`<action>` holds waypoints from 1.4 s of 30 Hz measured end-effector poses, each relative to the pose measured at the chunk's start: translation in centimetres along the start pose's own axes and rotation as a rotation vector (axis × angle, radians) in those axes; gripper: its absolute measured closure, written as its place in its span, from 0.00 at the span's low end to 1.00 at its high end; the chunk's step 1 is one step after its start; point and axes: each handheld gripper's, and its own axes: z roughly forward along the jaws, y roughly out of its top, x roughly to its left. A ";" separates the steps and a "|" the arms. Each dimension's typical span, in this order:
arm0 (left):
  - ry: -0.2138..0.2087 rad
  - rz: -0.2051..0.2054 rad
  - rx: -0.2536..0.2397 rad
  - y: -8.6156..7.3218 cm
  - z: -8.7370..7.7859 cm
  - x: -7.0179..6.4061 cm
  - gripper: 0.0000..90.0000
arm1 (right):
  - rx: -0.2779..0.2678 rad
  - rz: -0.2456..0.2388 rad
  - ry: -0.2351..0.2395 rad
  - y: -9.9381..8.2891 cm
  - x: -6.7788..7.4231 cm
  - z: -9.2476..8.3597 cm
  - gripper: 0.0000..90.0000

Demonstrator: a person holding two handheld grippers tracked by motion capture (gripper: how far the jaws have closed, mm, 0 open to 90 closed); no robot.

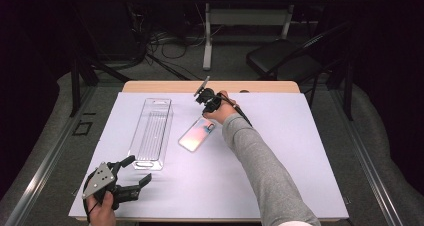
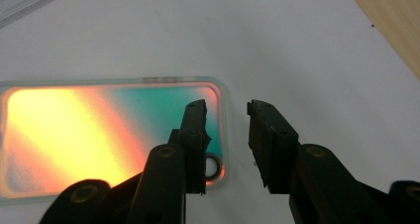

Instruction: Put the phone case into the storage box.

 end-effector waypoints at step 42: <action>0.008 -0.011 0.007 -0.1 -0.1 0.2 0.18 | 0.056 0.094 0.042 -1.1 -0.9 3.1 0.92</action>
